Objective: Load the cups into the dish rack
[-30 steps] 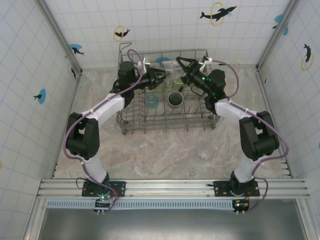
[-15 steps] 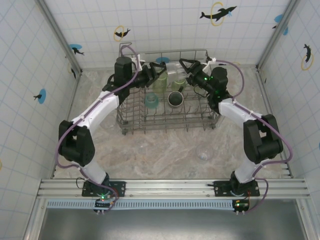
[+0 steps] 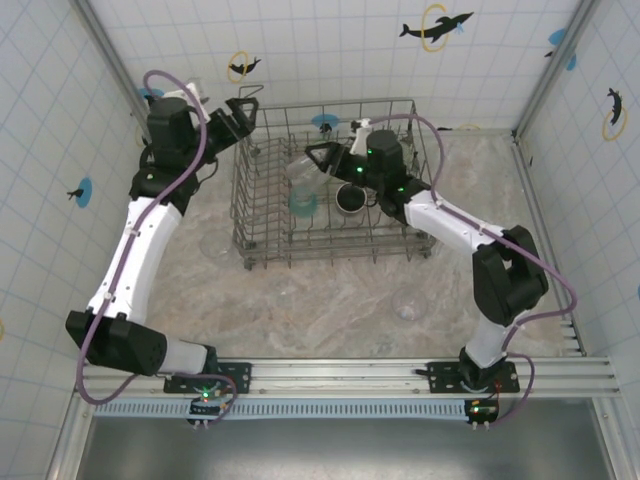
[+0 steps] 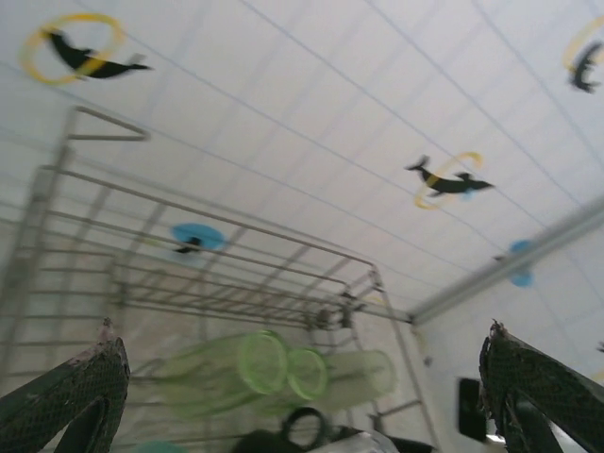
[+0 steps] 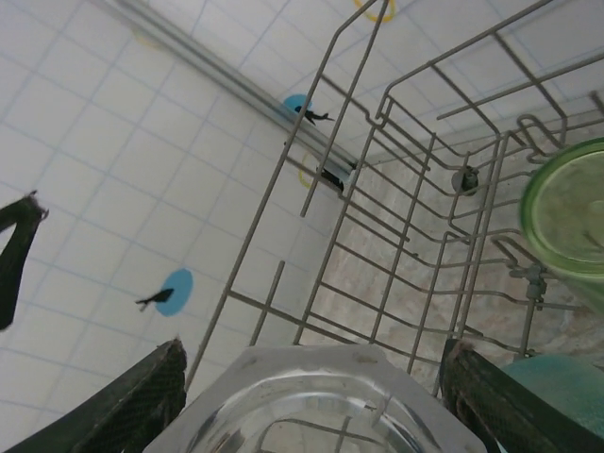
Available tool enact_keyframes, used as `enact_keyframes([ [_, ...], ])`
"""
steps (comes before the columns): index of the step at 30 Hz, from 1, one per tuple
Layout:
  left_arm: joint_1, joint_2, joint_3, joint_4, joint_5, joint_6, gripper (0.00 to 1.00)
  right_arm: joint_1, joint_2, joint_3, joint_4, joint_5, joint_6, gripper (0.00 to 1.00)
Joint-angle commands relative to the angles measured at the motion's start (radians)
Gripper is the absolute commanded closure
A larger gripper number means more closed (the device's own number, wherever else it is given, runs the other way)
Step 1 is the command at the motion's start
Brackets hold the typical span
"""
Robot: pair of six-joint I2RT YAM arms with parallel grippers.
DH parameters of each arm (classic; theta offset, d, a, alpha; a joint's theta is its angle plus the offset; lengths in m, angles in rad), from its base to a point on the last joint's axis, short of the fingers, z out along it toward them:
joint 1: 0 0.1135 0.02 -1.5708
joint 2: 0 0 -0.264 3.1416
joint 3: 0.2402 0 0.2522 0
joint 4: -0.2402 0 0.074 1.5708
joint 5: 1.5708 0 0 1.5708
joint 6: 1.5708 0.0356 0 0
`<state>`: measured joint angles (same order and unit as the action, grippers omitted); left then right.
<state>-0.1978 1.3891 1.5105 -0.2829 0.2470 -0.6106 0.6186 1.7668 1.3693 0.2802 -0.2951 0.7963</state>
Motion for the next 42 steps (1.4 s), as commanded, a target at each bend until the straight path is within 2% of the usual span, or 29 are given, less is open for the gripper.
enact_keyframes([
  [1, 0.073, -0.017, -0.067, -0.101, -0.033, 0.059, 0.03, 0.056, 0.054, 0.116, -0.114, 0.068, -0.209, 0.70],
  [5, 0.158, -0.044, -0.161, -0.071, -0.020, 0.072, 0.03, 0.122, 0.130, 0.236, -0.243, 0.100, -0.364, 0.70],
  [9, 0.229, -0.055, -0.262, -0.032, -0.007, 0.070, 0.03, 0.165, 0.182, 0.287, -0.280, 0.103, -0.466, 0.71],
  [19, 0.306, -0.041, -0.373, 0.008, -0.021, 0.104, 0.03, 0.237, 0.271, 0.331, -0.278, 0.072, -0.676, 0.70],
  [30, 0.329, -0.033, -0.414, 0.014, -0.096, 0.160, 0.03, 0.278, 0.344, 0.388, -0.281, 0.031, -0.724, 0.70],
  [42, 0.366, -0.056, -0.431, -0.040, -0.119, 0.203, 0.03, 0.303, 0.401, 0.372, -0.321, 0.038, -0.763, 0.67],
])
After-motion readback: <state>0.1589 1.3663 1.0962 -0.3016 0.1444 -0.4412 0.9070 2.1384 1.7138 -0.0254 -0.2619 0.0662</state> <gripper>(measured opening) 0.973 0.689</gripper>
